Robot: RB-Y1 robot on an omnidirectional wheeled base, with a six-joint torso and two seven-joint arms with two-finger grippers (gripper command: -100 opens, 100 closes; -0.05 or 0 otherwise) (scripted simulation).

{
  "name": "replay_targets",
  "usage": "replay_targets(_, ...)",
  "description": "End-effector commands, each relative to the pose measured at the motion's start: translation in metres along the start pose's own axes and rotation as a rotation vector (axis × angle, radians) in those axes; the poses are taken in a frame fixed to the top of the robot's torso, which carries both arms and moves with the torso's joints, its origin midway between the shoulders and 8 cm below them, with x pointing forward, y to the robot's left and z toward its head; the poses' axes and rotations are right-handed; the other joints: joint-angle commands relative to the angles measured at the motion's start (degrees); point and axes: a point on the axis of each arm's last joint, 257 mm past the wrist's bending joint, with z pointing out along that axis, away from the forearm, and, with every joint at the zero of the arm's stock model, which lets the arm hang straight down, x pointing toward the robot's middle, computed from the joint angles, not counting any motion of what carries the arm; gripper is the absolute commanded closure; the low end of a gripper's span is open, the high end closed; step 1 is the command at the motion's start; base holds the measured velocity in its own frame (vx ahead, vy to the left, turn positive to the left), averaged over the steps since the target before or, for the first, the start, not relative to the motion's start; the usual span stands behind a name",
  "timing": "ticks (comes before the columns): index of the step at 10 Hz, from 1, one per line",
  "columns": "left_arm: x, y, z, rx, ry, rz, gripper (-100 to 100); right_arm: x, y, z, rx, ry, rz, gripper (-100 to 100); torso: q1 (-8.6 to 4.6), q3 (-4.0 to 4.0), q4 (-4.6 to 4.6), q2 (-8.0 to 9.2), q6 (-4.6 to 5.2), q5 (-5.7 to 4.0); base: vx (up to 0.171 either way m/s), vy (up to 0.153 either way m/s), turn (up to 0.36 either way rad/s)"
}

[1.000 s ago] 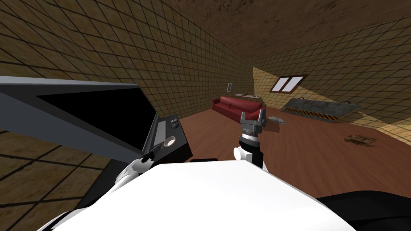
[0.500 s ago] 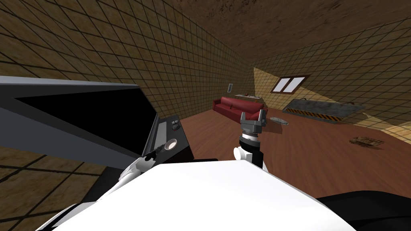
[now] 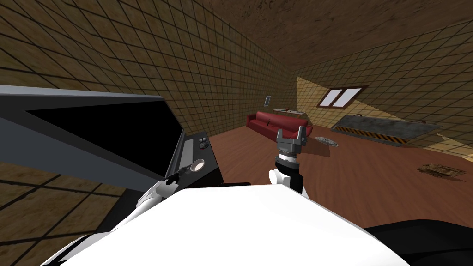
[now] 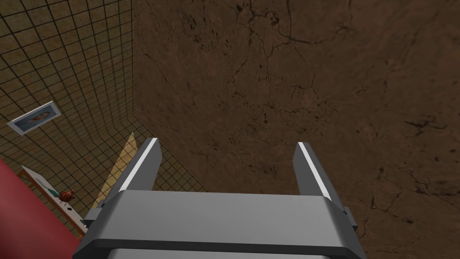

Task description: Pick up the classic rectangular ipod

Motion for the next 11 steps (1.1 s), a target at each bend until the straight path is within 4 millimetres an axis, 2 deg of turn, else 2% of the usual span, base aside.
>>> replay_targets(1,0.000,0.000,0.000,0.000,0.000,0.000,100,0.000,0.000,0.000,0.000,0.000,0.000,0,0.00,0.00,0.00,0.00,0.00,0.00,0.000,0.000,0.000)
replay_targets(4,0.000,0.000,0.000,0.000,0.000,0.000,100,0.000,0.000,0.000,0.000,0.000,0.000,0,0.03,0.01,0.00,0.02,0.00,0.01,0.000,0.000,0.000)
replay_targets(6,-0.005,0.002,-0.003,0.017,-0.020,-0.055,-100,0.000,0.000,0.000,0.000,0.000,0.000,0,0.03,0.01,0.00,0.02,0.00,0.01,-0.023,-0.030,-0.019)
replay_targets(10,-0.017,0.011,-0.009,0.044,-0.064,-0.172,-100,0.000,0.000,0.000,0.000,0.000,0.000,0,-0.31,0.22,0.08,0.38,0.00,-0.07,-0.095,-0.094,-0.050)
replay_targets(11,-0.015,0.011,-0.006,0.023,-0.043,-0.124,-100,0.000,0.000,0.000,0.000,0.000,0.000,0,-0.37,0.26,0.10,0.46,0.02,-0.08,-0.088,-0.045,-0.100)
